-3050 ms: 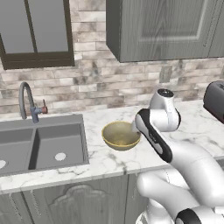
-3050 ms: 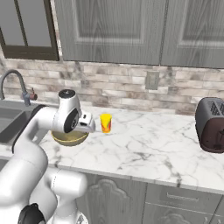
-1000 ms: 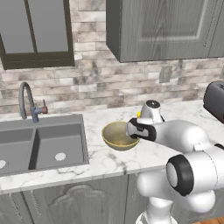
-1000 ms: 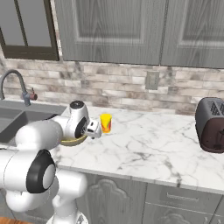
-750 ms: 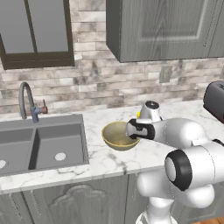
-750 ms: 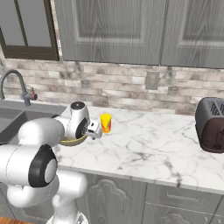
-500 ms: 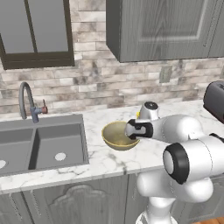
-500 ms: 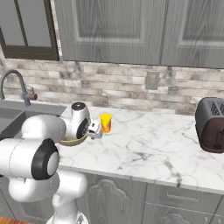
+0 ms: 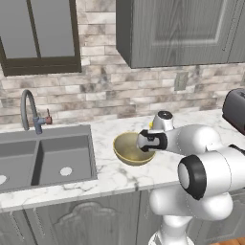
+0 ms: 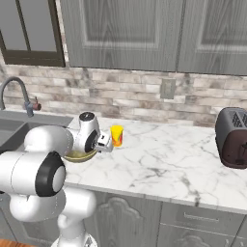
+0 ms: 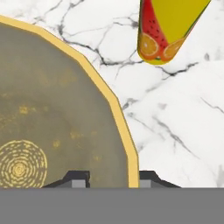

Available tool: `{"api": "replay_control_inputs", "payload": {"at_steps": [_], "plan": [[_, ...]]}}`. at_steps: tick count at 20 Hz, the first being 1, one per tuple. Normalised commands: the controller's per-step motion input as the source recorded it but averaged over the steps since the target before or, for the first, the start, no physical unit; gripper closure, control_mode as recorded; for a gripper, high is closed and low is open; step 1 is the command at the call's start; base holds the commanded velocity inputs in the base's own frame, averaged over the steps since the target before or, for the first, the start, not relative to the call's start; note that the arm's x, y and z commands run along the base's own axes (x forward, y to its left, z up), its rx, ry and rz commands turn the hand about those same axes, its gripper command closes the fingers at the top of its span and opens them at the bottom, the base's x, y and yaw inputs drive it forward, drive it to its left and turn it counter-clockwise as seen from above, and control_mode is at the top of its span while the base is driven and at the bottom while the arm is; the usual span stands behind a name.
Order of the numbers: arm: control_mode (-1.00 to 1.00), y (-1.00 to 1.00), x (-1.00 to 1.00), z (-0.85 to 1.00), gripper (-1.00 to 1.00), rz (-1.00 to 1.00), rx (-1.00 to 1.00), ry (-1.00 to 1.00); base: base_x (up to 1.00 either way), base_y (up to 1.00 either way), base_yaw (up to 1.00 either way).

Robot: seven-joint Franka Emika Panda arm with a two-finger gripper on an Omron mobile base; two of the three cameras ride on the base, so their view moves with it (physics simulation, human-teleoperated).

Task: Place the cup in the left basin and the bowl in the right basin of the sink.

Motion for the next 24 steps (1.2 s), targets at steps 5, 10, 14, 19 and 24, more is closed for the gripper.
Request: {"api": "replay_control_inputs", "payload": {"at_steps": [5,10,14,19,24], "plan": [[-1.0,0.03,0.0,0.0,1.0,0.0,0.01,0.0,0.0,0.0,0.0],[-1.0,0.24,0.03,0.0,1.0,-0.01,0.0,0.0,0.0,0.0,0.0],[-1.0,0.57,0.09,0.03,1.0,-0.05,0.01,0.0,0.0,0.0,0.0],[-1.0,0.52,0.12,0.13,1.0,-0.05,0.03,0.0,0.0,0.0,0.0],[-1.0,0.44,0.19,0.07,1.0,-0.06,0.11,0.0,0.0,0.0,0.0]]}}
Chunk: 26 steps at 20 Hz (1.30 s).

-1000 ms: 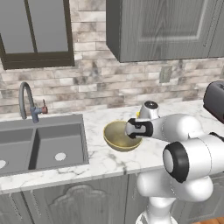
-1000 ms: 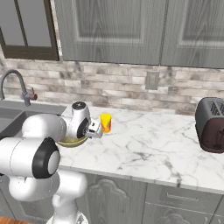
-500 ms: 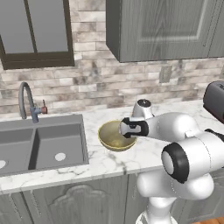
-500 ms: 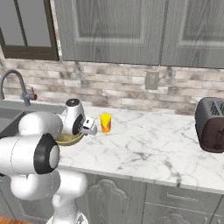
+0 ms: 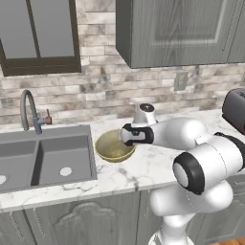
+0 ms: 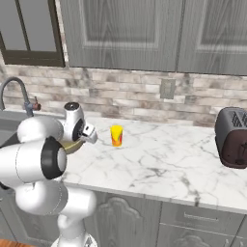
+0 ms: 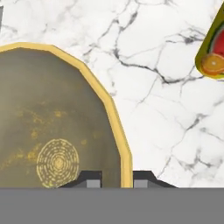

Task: Place the cup in the left basin and the bowl in the right basin of the sink.

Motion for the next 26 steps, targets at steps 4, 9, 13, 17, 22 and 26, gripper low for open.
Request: {"api": "replay_control_inputs", "payload": {"at_steps": [4,9,13,17,22,26], "plan": [[-1.0,0.41,0.2,0.0,1.0,-0.05,0.15,0.0,0.0,0.0,0.0],[-1.0,0.44,0.1,0.0,1.0,-0.03,0.17,-0.02,0.0,0.0,0.0],[-1.0,0.51,0.07,0.0,1.0,-0.02,0.16,-0.04,0.0,0.0,0.0],[-1.0,0.62,0.01,-0.08,1.0,-0.01,0.07,-0.03,0.0,0.0,0.0],[-1.0,0.59,0.0,-0.3,1.0,0.0,-0.03,-0.03,0.0,0.0,0.0],[-1.0,0.54,0.0,-0.06,1.0,0.0,-0.05,-0.09,0.0,0.0,0.0]]}}
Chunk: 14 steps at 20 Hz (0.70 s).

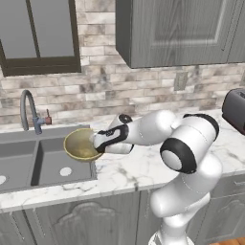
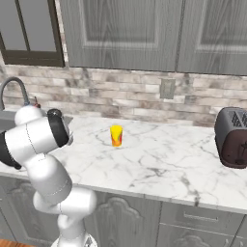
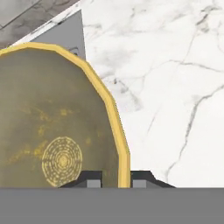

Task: Place the cup in the left basin and the bowl in the right basin of the sink.

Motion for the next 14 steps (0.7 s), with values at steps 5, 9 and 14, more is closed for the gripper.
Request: {"api": "replay_control_inputs", "payload": {"at_steps": [5,9,14], "plan": [[-1.0,0.53,0.0,0.0,1.0,-0.01,0.0,-0.11,0.0,0.0,0.0],[-1.0,0.53,0.0,0.03,1.0,-0.01,0.0,-0.12,0.0,0.0,0.0],[-1.0,0.44,0.0,0.02,1.0,-0.01,0.0,-0.1,0.0,0.0,0.0]]}}
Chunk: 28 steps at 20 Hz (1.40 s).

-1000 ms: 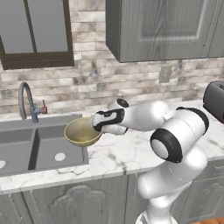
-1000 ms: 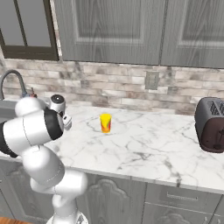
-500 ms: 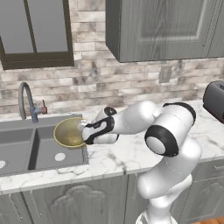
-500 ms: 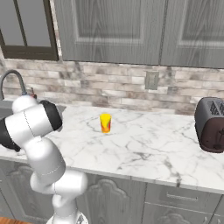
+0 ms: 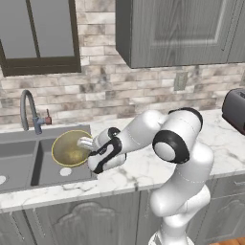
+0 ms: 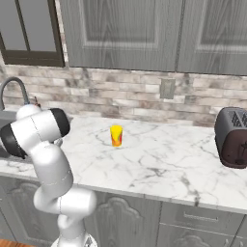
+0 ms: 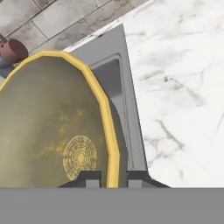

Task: Place the cup in the left basin and the bowl in the right basin of the sink.

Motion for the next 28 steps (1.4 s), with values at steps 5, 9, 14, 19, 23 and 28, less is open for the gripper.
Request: {"api": "replay_control_inputs", "payload": {"at_steps": [5,9,14,19,23,28], "plan": [[-1.0,0.46,0.0,0.06,1.0,-0.03,0.0,-0.11,0.0,0.0,0.0],[-1.0,0.49,0.03,0.41,1.0,-0.05,0.0,-0.07,0.0,0.0,0.0],[-1.0,0.49,0.06,0.47,1.0,-0.03,0.0,0.0,0.0,0.0,0.0],[-1.0,0.44,0.0,0.13,1.0,-0.02,0.0,0.0,0.0,0.0,0.0],[-1.0,0.3,0.0,-0.01,1.0,-0.01,0.0,0.07,0.0,0.0,0.0],[-1.0,0.32,0.0,-0.2,1.0,-0.01,0.0,0.17,0.0,0.0,0.0]]}}
